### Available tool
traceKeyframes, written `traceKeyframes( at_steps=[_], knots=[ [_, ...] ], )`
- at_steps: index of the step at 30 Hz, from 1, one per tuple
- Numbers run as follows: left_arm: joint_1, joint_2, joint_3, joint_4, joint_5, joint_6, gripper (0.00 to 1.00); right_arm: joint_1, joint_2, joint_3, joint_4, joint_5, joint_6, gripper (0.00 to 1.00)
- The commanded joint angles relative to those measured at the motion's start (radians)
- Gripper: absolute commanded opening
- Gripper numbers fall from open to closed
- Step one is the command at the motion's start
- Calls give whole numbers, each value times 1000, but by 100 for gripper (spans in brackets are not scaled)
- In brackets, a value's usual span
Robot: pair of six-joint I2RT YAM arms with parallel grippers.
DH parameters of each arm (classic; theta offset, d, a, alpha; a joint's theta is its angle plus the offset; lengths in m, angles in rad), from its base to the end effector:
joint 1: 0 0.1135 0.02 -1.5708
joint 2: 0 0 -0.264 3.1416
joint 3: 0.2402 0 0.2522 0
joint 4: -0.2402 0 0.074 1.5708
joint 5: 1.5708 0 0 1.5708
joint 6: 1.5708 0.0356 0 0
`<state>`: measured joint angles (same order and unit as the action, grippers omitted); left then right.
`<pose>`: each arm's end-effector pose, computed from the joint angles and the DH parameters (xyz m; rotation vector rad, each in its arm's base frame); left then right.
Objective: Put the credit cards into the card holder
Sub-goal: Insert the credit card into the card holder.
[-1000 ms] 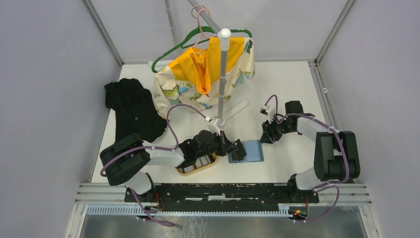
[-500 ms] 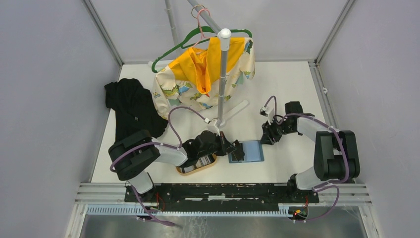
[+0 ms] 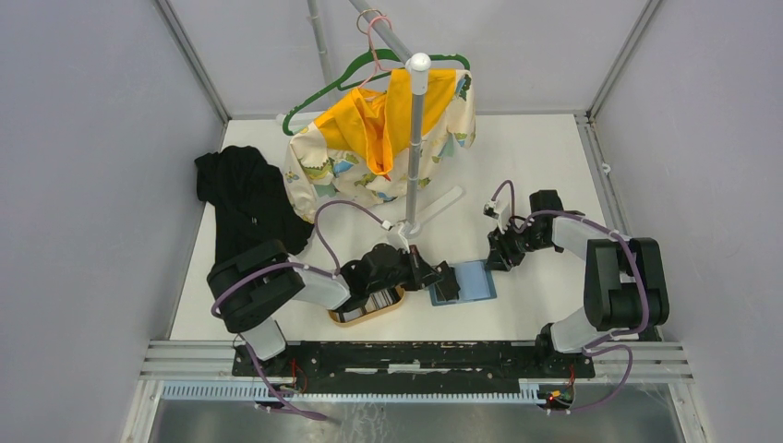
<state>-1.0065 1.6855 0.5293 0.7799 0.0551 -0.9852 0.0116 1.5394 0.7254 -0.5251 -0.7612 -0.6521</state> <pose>0.1618 -0.2593 0.1355 0.0649 2.2083 -1.2939 0.2461 0.0274 0.1434 -0.9442 2.3752 0.8761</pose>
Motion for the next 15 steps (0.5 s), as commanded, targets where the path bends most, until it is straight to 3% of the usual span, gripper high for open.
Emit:
traceKeyframes(
  at_steps=[1,15],
  knots=[
    [4,-60,-12,58,1,-37,2,10,22,12,-6,20,-12,44],
    [4,57,36,121,59,-65,2,22,32,12,-6,30,-12,43]
  ],
)
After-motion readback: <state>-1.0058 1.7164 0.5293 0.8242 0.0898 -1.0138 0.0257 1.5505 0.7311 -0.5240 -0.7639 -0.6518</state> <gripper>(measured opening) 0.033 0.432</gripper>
